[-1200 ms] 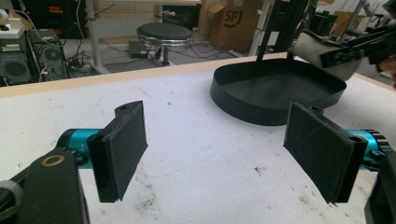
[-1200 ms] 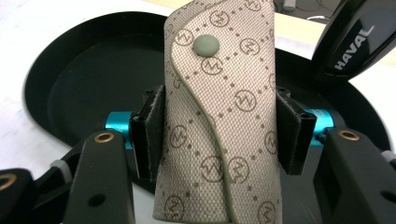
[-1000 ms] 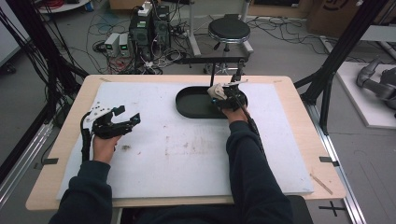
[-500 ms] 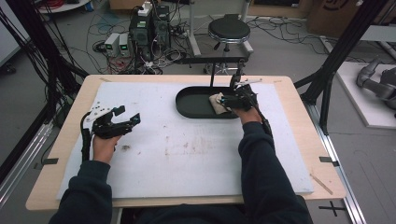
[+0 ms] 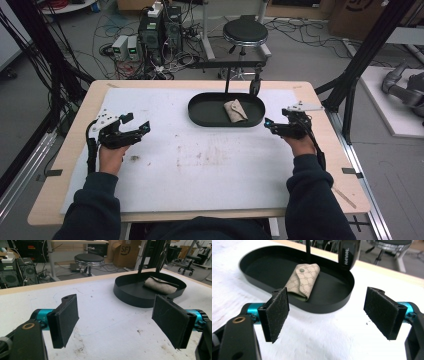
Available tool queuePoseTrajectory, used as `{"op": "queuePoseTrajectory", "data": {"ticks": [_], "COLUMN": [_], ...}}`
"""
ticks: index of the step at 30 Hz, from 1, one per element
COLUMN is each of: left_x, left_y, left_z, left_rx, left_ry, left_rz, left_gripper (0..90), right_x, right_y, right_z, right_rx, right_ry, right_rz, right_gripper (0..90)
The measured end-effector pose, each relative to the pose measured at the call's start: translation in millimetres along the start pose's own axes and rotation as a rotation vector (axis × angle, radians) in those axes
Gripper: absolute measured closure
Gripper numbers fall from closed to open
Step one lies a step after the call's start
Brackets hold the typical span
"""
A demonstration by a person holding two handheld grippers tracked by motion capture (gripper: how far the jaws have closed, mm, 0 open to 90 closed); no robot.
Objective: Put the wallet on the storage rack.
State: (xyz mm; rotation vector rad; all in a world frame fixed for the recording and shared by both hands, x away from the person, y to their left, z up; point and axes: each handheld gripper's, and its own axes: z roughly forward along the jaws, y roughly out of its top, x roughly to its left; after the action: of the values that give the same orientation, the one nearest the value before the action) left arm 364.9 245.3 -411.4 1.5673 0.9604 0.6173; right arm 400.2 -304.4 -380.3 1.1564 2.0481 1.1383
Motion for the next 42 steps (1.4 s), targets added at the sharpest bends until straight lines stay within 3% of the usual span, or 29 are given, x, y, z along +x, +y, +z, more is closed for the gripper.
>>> {"op": "queuePoseTrajectory", "data": {"ticks": [1, 2, 5, 10, 17, 42], "left_x": [-0.2, -0.4, -0.5, -3.2, -2.9, -5.2], "left_y": [0.1, 0.3, 0.0, 1.2, 1.4, -0.5], "left_z": [-0.4, -0.5, 0.2, -0.7, -1.5, 0.8], "left_rx": [-0.002, -0.002, 0.001, -0.008, -0.014, -0.001], "left_ry": [-0.001, 0.0, -0.004, -0.013, -0.022, -0.031], "left_rz": [-0.001, -0.001, 0.002, 0.006, -0.001, 0.003], "left_gripper": [20.9, 20.9, 20.9, 20.9, 20.9, 20.9], "right_x": [0.0, 3.5, 7.6, 9.8, 7.1, 2.2], "right_y": [0.0, -7.8, -19.4, -29.7, -33.9, -38.0], "right_z": [0.0, -13.8, -26.4, -36.7, -37.8, -36.7], "right_rx": [0.0, -0.027, -0.048, -0.067, -0.077, -0.055], "right_ry": [0.0, 0.0, 0.001, -0.028, -0.083, -0.112], "right_rz": [0.0, -0.008, -0.024, -0.011, 0.018, -0.009], "right_gripper": [20.6, 20.5, 20.5, 20.5, 20.5, 20.6]}}
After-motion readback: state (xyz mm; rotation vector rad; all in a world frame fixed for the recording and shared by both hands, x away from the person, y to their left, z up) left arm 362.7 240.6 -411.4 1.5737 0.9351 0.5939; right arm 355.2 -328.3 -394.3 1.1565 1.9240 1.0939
